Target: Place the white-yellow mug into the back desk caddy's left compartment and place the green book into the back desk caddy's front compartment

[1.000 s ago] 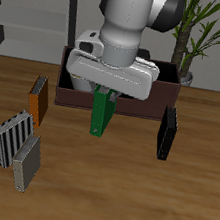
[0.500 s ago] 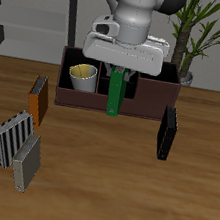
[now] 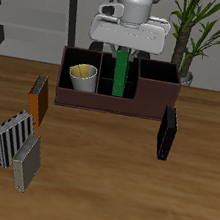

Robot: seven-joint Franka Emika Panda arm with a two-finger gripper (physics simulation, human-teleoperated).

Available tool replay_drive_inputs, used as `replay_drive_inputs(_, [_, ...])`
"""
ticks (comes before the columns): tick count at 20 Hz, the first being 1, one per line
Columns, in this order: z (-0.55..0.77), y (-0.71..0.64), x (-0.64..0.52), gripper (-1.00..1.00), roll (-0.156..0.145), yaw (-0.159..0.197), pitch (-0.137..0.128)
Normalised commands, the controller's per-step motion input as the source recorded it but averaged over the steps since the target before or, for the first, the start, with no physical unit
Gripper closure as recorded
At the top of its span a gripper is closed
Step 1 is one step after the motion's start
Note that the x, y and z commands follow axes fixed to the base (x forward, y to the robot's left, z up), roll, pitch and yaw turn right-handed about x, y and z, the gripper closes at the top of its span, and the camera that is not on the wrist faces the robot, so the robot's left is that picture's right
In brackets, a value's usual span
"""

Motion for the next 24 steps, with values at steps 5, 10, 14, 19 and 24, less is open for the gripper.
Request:
replay_drive_inputs(5, [0.14, -0.11, -0.54, 1.0, -0.032, 0.001, -0.048])
replay_drive_inputs(10, [0.05, -0.04, -0.46, 1.0, 0.001, 0.036, -0.035])
replay_drive_inputs(14, [0.09, -0.11, -0.47, 1.0, -0.022, 0.032, -0.035])
replay_drive_inputs(19, [0.04, -0.08, -0.44, 1.0, 0.033, 0.035, -0.025])
replay_drive_inputs(24, [0.03, -0.13, -0.27, 1.0, -0.012, 0.021, 0.0])
